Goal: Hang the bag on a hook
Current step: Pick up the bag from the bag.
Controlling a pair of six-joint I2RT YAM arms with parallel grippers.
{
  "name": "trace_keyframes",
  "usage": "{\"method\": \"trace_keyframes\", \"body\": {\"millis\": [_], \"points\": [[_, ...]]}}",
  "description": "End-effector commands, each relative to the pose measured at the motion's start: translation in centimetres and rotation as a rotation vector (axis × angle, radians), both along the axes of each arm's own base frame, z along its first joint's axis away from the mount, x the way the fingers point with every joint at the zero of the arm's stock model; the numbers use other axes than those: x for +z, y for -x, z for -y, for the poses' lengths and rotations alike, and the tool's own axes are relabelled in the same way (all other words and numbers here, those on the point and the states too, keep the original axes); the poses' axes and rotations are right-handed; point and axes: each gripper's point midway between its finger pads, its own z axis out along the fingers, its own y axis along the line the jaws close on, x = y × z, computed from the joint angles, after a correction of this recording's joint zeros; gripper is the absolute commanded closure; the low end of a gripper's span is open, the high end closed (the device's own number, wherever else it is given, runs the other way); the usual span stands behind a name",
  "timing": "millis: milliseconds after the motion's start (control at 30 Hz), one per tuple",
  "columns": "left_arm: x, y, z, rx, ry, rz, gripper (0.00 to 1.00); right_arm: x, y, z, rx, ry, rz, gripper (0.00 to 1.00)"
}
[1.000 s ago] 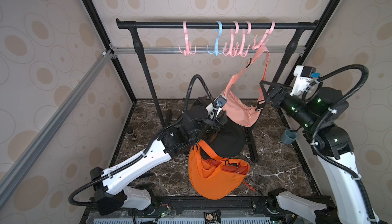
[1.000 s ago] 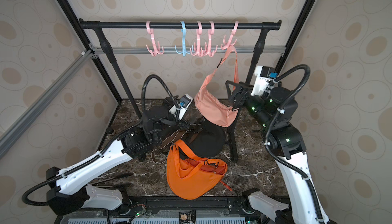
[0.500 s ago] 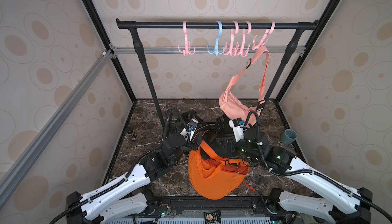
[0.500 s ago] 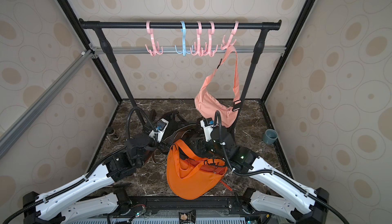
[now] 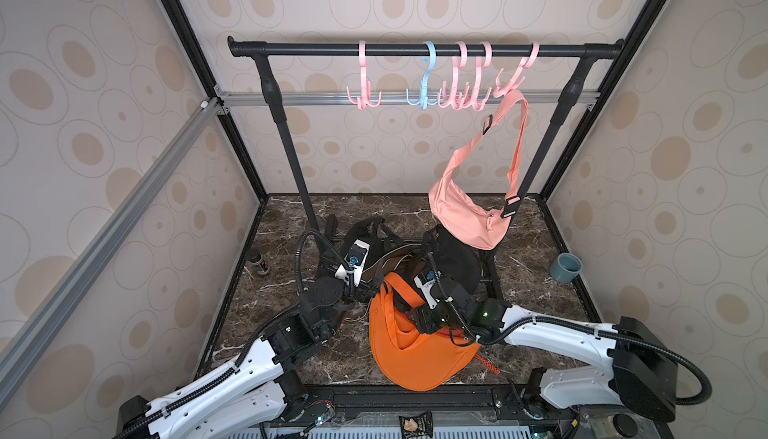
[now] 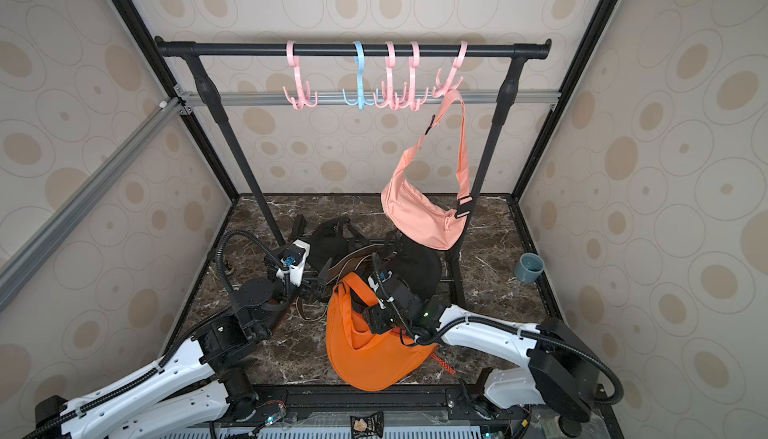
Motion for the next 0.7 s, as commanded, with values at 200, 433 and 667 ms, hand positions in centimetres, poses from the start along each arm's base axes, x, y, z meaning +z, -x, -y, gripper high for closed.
{"method": "trace_keyframes", "body": {"millis": [200,433,667], "points": [[0.6,0.0,-0.2,0.001,0.032,0.024,0.0,-1.9,-1.0,-0.3,0.0,0.049,0.04,0.38],[0.4,0.0,-0.1,-0.003,0.022,0.025,0.0,-2.3,-1.7,-0.8,0.042,0.097,0.066,0.61],[0.5,0.1,-0.1,-0.007,0.024,0.029,0.0,0.6,0.8,-1.9,0.192,0.05,0.008,0.54]]}}
